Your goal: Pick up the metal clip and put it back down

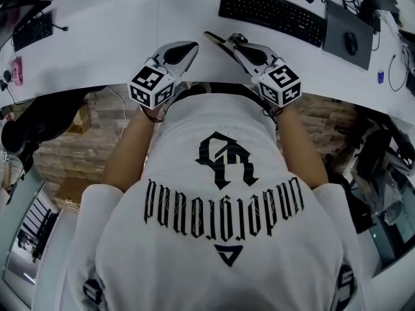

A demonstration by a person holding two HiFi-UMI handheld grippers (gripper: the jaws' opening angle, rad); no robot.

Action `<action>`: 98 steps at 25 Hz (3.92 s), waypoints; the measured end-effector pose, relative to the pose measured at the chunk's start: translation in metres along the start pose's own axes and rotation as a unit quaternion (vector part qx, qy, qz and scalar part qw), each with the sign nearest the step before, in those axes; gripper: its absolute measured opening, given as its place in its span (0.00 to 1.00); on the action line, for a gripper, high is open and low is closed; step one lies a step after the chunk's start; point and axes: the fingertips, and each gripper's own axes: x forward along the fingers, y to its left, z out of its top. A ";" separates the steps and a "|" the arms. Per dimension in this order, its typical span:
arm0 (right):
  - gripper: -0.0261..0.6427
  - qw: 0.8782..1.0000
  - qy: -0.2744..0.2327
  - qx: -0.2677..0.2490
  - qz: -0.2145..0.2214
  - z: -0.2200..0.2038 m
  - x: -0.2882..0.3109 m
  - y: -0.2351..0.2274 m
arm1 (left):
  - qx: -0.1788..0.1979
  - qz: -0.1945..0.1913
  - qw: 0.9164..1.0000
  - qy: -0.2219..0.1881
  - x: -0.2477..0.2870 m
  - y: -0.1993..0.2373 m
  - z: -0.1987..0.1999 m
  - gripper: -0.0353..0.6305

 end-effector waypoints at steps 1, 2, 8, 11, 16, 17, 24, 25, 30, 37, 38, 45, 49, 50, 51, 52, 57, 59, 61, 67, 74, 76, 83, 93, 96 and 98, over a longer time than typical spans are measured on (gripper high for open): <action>0.07 1.000 0.004 0.001 0.001 -0.004 0.003 -0.005 | 0.002 0.001 1.000 0.005 0.005 0.003 -0.003 0.07; 0.07 1.000 0.008 0.001 0.003 -0.007 0.006 -0.010 | 0.004 0.001 1.000 0.010 0.010 0.006 -0.006 0.07; 0.07 0.999 0.049 0.004 0.021 -0.040 0.023 -0.027 | -0.016 0.011 0.999 0.038 0.029 0.014 -0.033 0.07; 0.07 0.998 0.062 0.009 0.026 -0.053 0.030 -0.033 | -0.025 0.014 0.999 0.043 0.038 0.016 -0.041 0.07; 0.07 0.996 0.073 0.021 0.045 -0.069 0.041 -0.039 | -0.040 0.024 0.998 0.052 0.051 0.024 -0.052 0.07; 0.07 0.996 0.076 0.020 0.048 -0.071 0.044 -0.040 | -0.040 0.024 0.997 0.055 0.053 0.026 -0.054 0.07; 0.07 0.995 0.081 0.028 0.058 -0.079 0.060 -0.050 | -0.047 0.020 0.996 0.071 0.064 0.028 -0.065 0.07; 0.07 0.995 0.081 0.030 0.059 -0.080 0.062 -0.051 | -0.047 0.019 0.996 0.073 0.066 0.028 -0.066 0.07; 0.07 0.993 0.087 0.034 0.067 -0.087 0.069 -0.056 | -0.053 0.019 0.995 0.078 0.071 0.029 -0.070 0.07; 0.07 0.992 0.086 0.050 0.072 -0.091 0.076 -0.061 | -0.052 0.011 0.995 0.083 0.079 0.026 -0.069 0.07; 0.07 0.992 0.086 0.052 0.071 -0.092 0.076 -0.063 | -0.053 0.011 0.995 0.083 0.081 0.026 -0.070 0.07; 0.07 0.992 0.091 0.054 0.065 -0.098 0.078 -0.076 | -0.057 0.010 0.995 0.087 0.087 0.022 -0.074 0.07; 0.07 0.992 0.095 0.054 0.063 -0.101 0.081 -0.081 | -0.060 0.012 0.994 0.087 0.089 0.022 -0.074 0.07; 0.07 0.992 0.095 0.053 0.063 -0.100 0.082 -0.082 | -0.061 0.012 0.994 0.087 0.090 0.023 -0.074 0.07; 0.07 0.992 0.095 0.051 0.062 -0.100 0.083 -0.083 | -0.061 0.013 0.994 0.088 0.091 0.024 -0.075 0.07; 0.07 0.992 0.095 0.049 0.062 -0.100 0.084 -0.083 | -0.062 0.013 0.994 0.089 0.091 0.025 -0.076 0.07; 0.08 0.992 0.091 0.052 0.063 -0.099 0.085 -0.082 | -0.064 0.014 0.994 0.086 0.090 0.025 -0.075 0.07; 0.08 0.993 0.088 0.053 0.064 -0.097 0.086 -0.081 | -0.063 0.013 0.994 0.086 0.089 0.026 -0.074 0.07; 0.08 0.993 0.084 0.053 0.061 -0.095 0.085 -0.082 | -0.063 0.012 0.994 0.087 0.089 0.026 -0.074 0.07; 0.14 0.996 0.070 0.042 0.040 -0.081 0.077 -0.084 | -0.054 0.010 0.995 0.080 0.080 0.026 -0.067 0.07; 0.16 0.999 0.035 0.020 0.012 -0.047 0.054 -0.070 | -0.032 0.002 0.997 0.072 0.056 0.020 -0.054 0.07; 0.16 1.000 0.020 0.009 0.007 -0.032 0.047 -0.061 | -0.022 -0.002 0.997 0.068 0.047 0.018 -0.046 0.07; 0.16 0.999 -0.032 -0.030 -0.018 0.022 0.019 -0.022 | 0.022 -0.007 0.999 0.021 0.009 0.005 0.005 0.07; 0.16 0.991 -0.111 -0.051 -0.060 0.096 -0.027 0.032 | 0.081 -0.022 0.995 -0.048 -0.058 -0.012 0.080 0.07; 0.16 0.988 -0.126 -0.060 -0.070 0.110 -0.041 0.048 | 0.093 -0.028 0.993 -0.071 -0.078 -0.025 0.100 0.07; 0.16 0.986 -0.132 -0.067 -0.073 0.118 -0.049 0.059 | 0.099 -0.032 0.991 -0.083 -0.091 -0.034 0.111 0.07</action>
